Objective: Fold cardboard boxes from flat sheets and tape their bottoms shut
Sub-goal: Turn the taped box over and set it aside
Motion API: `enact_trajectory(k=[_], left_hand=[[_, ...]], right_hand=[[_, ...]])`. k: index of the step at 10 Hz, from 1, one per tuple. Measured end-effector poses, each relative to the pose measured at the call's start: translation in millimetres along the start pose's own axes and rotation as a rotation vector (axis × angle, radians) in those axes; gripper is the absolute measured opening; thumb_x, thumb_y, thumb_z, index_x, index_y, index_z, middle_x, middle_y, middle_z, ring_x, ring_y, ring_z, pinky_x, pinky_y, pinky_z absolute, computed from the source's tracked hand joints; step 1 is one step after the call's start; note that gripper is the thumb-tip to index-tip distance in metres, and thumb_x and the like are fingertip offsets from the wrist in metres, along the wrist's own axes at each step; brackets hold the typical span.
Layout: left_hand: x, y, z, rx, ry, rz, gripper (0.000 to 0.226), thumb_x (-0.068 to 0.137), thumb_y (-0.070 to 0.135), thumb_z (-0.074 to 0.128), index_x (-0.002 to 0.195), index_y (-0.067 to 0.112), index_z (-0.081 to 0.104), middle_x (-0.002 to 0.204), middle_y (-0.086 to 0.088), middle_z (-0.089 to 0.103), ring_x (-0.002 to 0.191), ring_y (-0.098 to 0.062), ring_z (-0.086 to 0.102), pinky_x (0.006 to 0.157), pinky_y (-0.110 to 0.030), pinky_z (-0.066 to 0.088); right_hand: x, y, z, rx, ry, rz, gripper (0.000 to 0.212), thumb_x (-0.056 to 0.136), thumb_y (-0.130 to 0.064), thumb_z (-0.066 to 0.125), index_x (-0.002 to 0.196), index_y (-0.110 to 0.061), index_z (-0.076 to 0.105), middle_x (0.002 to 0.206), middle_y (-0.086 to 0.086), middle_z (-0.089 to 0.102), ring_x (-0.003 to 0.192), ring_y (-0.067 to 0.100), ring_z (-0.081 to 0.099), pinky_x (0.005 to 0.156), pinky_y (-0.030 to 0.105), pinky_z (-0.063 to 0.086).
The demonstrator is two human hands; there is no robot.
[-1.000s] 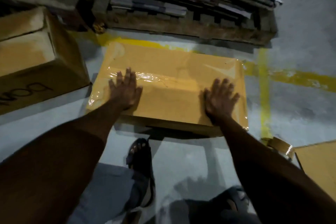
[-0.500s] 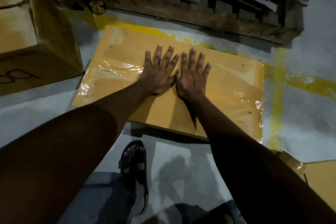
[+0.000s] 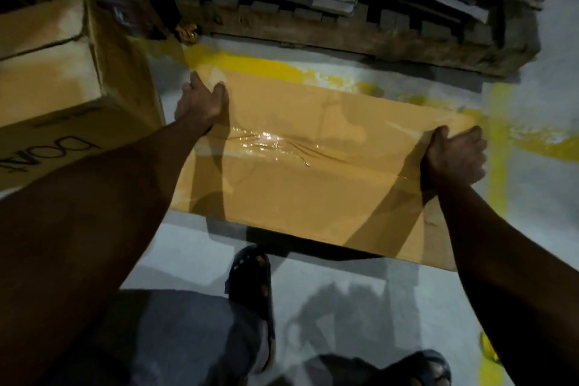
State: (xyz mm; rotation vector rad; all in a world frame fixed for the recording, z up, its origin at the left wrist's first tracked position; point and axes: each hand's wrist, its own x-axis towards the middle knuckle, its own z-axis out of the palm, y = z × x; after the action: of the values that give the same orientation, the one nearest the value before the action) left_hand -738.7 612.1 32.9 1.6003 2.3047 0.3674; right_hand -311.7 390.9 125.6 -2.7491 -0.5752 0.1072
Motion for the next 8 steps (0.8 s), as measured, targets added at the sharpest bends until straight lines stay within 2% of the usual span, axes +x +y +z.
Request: enact_trajectory(k=[1,2,3,4,5,6,7,8], left_hand=[[-70,38,-65,-0.071,-0.077,-0.014,0.073,0.087,0.057,0.036,0.148,0.018,0.023,0.147,-0.020,0.033,0.130,-0.044,0.036,0.101,-0.058,0.031],[-126,68,-110,-0.173,0.011,-0.005,0.063,0.097,0.043,0.039,0.149,0.014,0.019,0.151,-0.018,0.030,0.134,-0.040,0.032,0.106,-0.054,0.027],[-146,85,-139,-0.362,0.043,0.008,0.057,0.097,0.037,0.039,0.148,0.017,0.022,0.151,-0.013,0.032,0.134,-0.035,0.034,0.107,-0.051,0.026],[-183,89,-162,-0.371,0.003,0.064,0.049,0.099,0.025,0.039,0.142,0.005,0.029,0.143,-0.022,0.038,0.125,-0.041,0.043,0.103,-0.049,0.033],[-219,70,-160,-0.279,-0.105,-0.038,0.049,0.102,0.029,0.035,0.139,-0.003,0.032,0.141,-0.028,0.040,0.125,-0.042,0.043,0.102,-0.046,0.033],[-258,32,-139,-0.224,-0.266,-0.192,0.055,0.100,0.042,0.037,0.134,-0.002,0.037,0.135,-0.029,0.046,0.121,-0.043,0.047,0.096,-0.047,0.038],[-262,20,-126,-0.078,-0.334,-0.221,0.060,0.097,0.047,0.043,0.137,0.003,0.034,0.137,-0.027,0.041,0.121,-0.045,0.043,0.096,-0.049,0.039],[-257,32,-114,0.106,-0.255,-0.116,0.062,0.093,0.048,0.049,0.139,0.010,0.033,0.139,-0.022,0.033,0.124,-0.043,0.037,0.099,-0.053,0.036]], right_hand=[[-4,3,-9,0.066,0.034,0.096,0.060,0.092,-0.049,0.046,0.138,-0.010,0.043,0.136,0.016,0.050,0.123,0.039,0.048,0.098,0.050,0.035],[-9,11,-55,0.214,0.102,0.112,0.057,0.093,-0.048,0.041,0.136,-0.011,0.042,0.138,0.014,0.048,0.125,0.037,0.045,0.100,0.050,0.031],[-6,17,-85,0.426,0.161,0.136,0.053,0.094,-0.045,0.041,0.135,-0.011,0.042,0.139,0.012,0.047,0.128,0.034,0.043,0.102,0.048,0.030],[-11,43,-126,0.612,0.189,0.157,0.051,0.096,-0.042,0.047,0.128,-0.001,0.045,0.132,0.021,0.051,0.122,0.036,0.048,0.094,0.042,0.036],[-28,77,-134,0.549,0.089,0.253,0.056,0.097,-0.042,0.049,0.128,0.004,0.043,0.132,0.027,0.049,0.122,0.040,0.048,0.096,0.044,0.037],[-51,126,-126,0.401,-0.147,0.386,0.062,0.096,-0.045,0.049,0.133,0.002,0.038,0.135,0.029,0.044,0.124,0.046,0.045,0.100,0.051,0.038],[-55,148,-118,0.233,-0.247,0.430,0.066,0.093,-0.048,0.050,0.138,-0.003,0.033,0.139,0.028,0.039,0.128,0.048,0.039,0.105,0.054,0.033],[-49,151,-110,0.145,-0.251,0.365,0.068,0.088,-0.048,0.055,0.137,-0.006,0.034,0.138,0.026,0.039,0.127,0.048,0.038,0.105,0.056,0.033]])
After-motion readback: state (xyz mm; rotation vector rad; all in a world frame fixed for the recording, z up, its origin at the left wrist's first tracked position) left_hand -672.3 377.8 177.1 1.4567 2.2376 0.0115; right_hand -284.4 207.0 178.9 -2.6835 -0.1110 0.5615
